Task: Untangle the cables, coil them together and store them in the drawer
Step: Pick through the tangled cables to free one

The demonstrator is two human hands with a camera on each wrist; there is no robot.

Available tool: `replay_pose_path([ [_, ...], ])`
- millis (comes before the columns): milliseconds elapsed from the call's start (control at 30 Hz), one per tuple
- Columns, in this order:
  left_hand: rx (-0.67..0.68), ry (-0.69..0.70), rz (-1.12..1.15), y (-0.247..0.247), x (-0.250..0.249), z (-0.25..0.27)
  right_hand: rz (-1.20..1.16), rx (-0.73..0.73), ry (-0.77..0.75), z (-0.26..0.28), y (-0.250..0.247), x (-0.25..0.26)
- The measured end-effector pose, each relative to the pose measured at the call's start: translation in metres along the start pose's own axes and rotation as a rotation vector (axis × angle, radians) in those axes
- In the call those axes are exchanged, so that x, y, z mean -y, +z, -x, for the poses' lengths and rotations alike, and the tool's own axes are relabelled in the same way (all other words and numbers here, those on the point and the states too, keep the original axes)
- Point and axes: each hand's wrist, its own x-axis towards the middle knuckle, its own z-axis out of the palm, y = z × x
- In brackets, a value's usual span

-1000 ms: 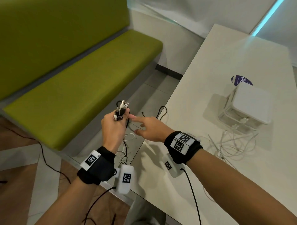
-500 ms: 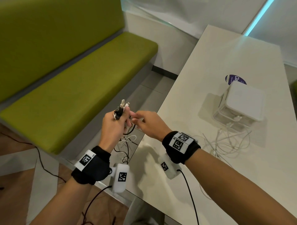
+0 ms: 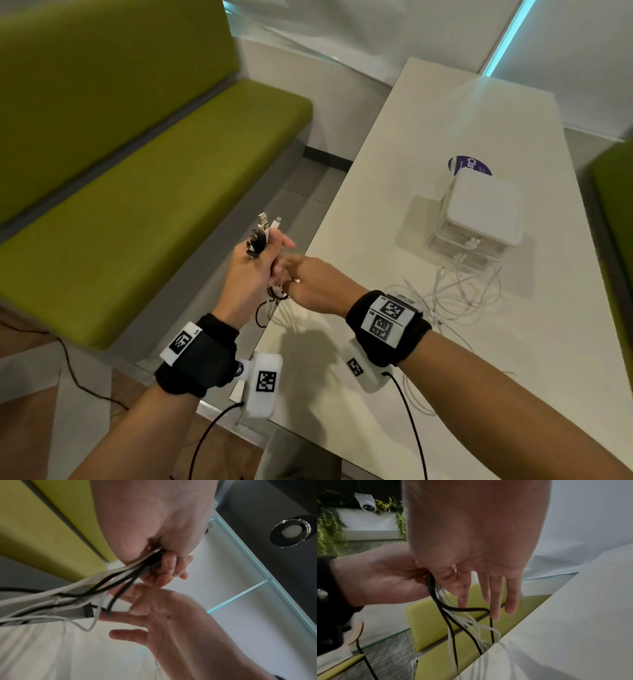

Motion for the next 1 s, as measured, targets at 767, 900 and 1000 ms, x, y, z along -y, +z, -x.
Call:
replay_pose_path([
  [767,0.129,-0.139,0.118,0.027,-0.003,-0.001,-0.157,-0.184,-0.023,0.032,-0.007,-0.029],
  [900,0.172,-0.118,0.043,0.051,0.000,-0.004,0.016,-0.082,0.048,0.045,-0.021,-0.039],
  [1000,0.218,-0.123,-0.001,0.068,0.004,-0.005,0.087,-0.040,0.101,0.058,-0.032,-0.045],
])
